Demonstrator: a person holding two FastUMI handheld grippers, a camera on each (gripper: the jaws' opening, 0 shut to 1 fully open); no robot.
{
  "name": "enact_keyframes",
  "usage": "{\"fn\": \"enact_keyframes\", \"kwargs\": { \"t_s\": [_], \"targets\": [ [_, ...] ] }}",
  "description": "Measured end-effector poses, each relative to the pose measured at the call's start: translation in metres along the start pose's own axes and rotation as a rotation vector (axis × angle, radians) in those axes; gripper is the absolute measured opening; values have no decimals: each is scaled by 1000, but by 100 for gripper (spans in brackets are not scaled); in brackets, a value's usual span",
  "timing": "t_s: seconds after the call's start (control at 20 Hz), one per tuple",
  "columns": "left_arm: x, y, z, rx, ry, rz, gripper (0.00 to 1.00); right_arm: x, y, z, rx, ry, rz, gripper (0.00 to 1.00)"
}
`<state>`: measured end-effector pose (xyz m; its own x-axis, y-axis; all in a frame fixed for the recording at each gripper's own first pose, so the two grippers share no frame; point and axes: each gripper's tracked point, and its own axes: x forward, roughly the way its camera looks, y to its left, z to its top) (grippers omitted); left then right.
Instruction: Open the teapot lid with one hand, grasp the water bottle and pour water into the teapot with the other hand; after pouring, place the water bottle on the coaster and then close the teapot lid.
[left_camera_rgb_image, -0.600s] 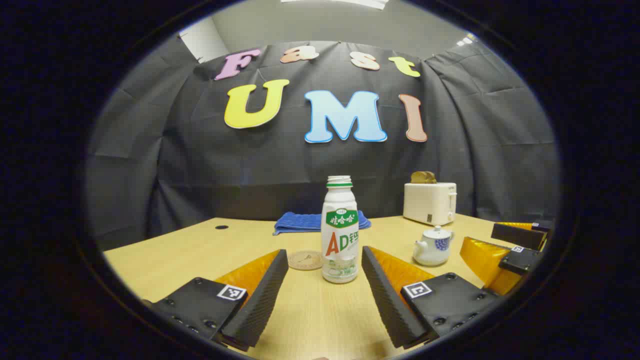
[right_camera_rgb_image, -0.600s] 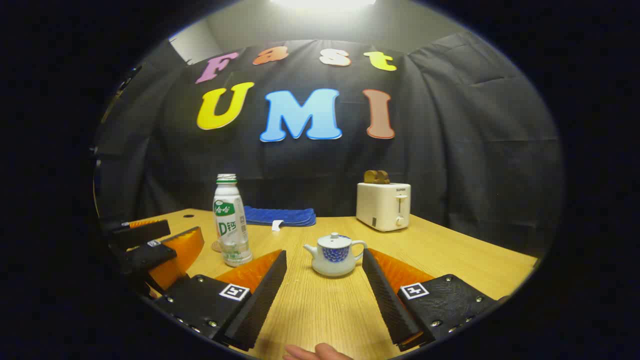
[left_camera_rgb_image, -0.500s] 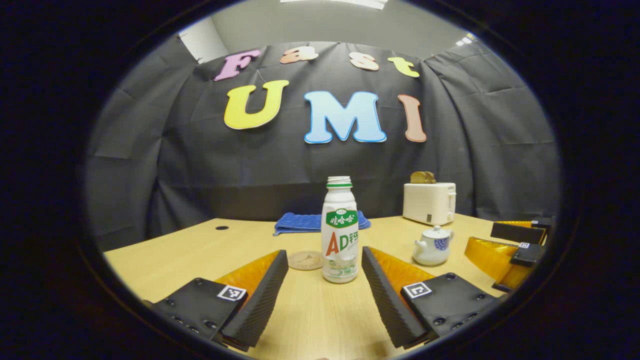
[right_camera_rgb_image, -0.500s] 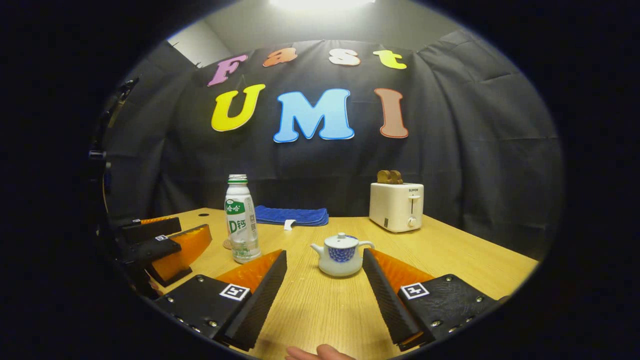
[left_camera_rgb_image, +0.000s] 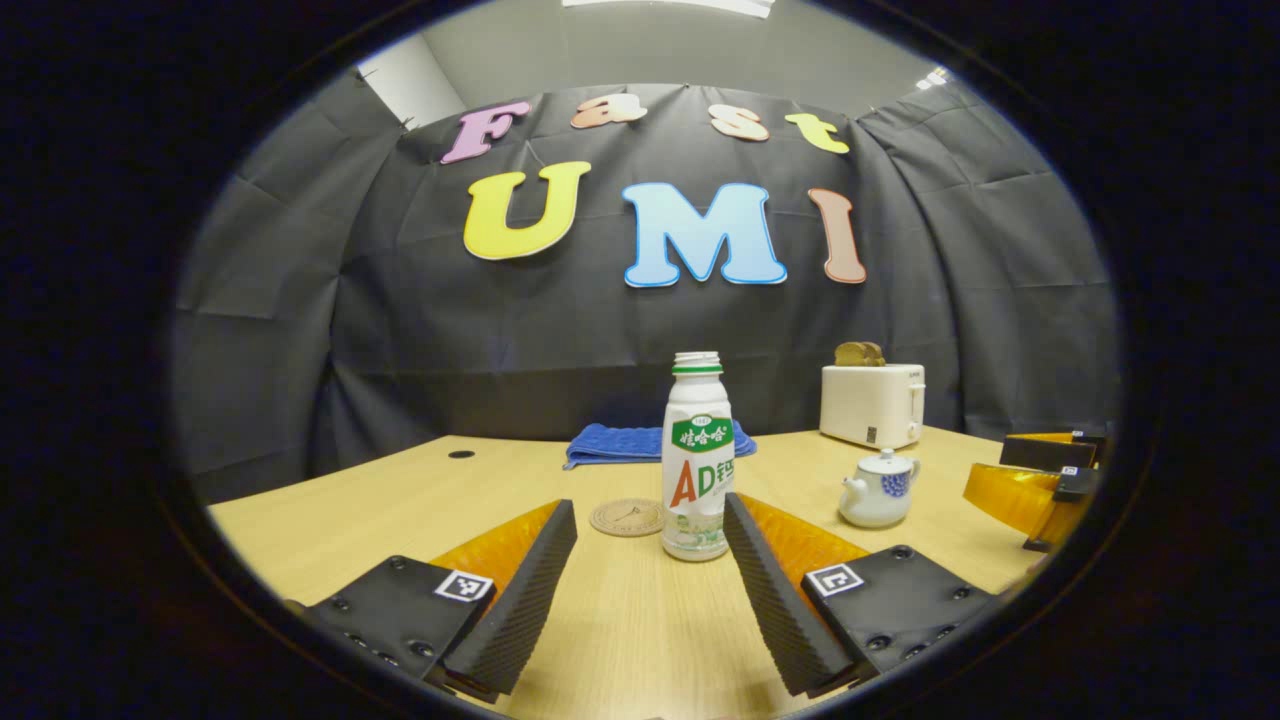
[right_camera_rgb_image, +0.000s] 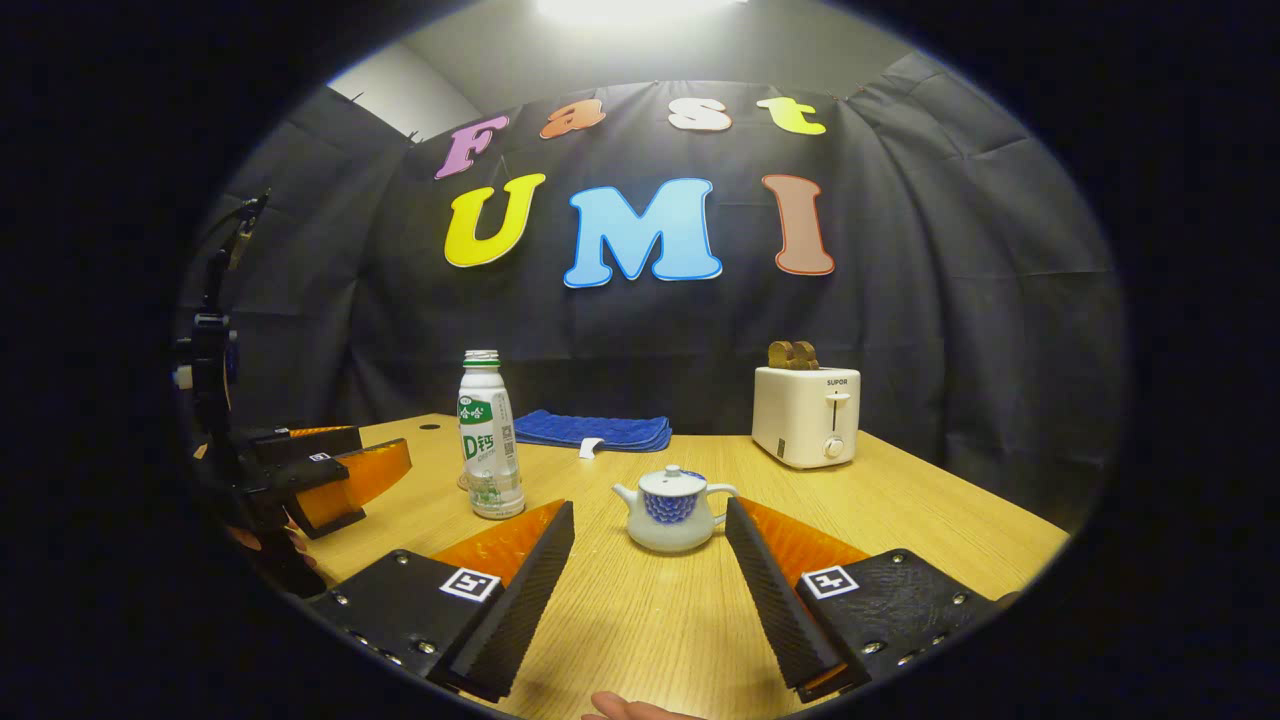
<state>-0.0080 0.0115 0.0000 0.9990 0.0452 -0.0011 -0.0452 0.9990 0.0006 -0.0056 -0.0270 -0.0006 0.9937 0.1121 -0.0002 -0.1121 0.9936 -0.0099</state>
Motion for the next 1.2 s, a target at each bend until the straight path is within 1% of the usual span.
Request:
{"fn": "enact_keyframes", "kwargs": {
  "t_s": [0.05,0.15,0.2,0.25,0.3,0.4,0.5,0.55,0.6,0.65,0.75,0.8,0.85,0.9,1.0,1.1,1.15,1.2],
  "targets": [
    [0,0,0,1,0,0,100,0,-3,-1,3,2,-26,94],
    [-1,0,1,1,-2,0,100,-2,-19,0,7,1,-138,94],
    [0,-1,0,1,-2,-1,100,-2,-18,-1,5,2,-150,94],
    [0,-1,0,1,-2,0,100,-2,-13,1,9,0,-125,94],
    [-1,0,0,1,-3,0,100,0,-9,0,5,2,-118,94],
    [0,0,0,1,-2,-1,100,4,-13,0,11,3,-133,94],
    [4,-1,0,0,-4,-12,100,13,-10,-4,17,27,-119,94],
    [7,-5,3,-36,-10,-44,100,18,-9,-7,14,65,-115,94],
    [9,-7,9,-83,-32,-66,99,24,-9,-1,17,66,-111,93],
    [13,-6,18,-99,-57,-74,98,30,-11,11,23,36,-118,90],
    [24,3,30,-36,-72,-46,100,51,-18,39,16,-29,-148,90],
    [32,-1,32,-24,-67,-51,98,64,-19,39,1,-31,-155,90],
    [38,-9,33,-31,-60,-70,100,77,-20,38,-12,-22,-162,90],
    [44,-13,32,-34,-54,-80,98,90,-20,32,-25,5,-164,90],
    [55,-16,31,-16,-50,-78,98,114,-20,14,-43,65,-164,90],
    [62,-17,28,-13,-46,-83,97,128,-25,-1,-42,122,-174,72],
    [66,-17,25,-18,-40,-86,98,134,-29,-5,-41,142,-199,67],
    [67,-15,22,-19,-32,-85,100,138,-29,-8,-34,149,-187,60]
  ]
}}
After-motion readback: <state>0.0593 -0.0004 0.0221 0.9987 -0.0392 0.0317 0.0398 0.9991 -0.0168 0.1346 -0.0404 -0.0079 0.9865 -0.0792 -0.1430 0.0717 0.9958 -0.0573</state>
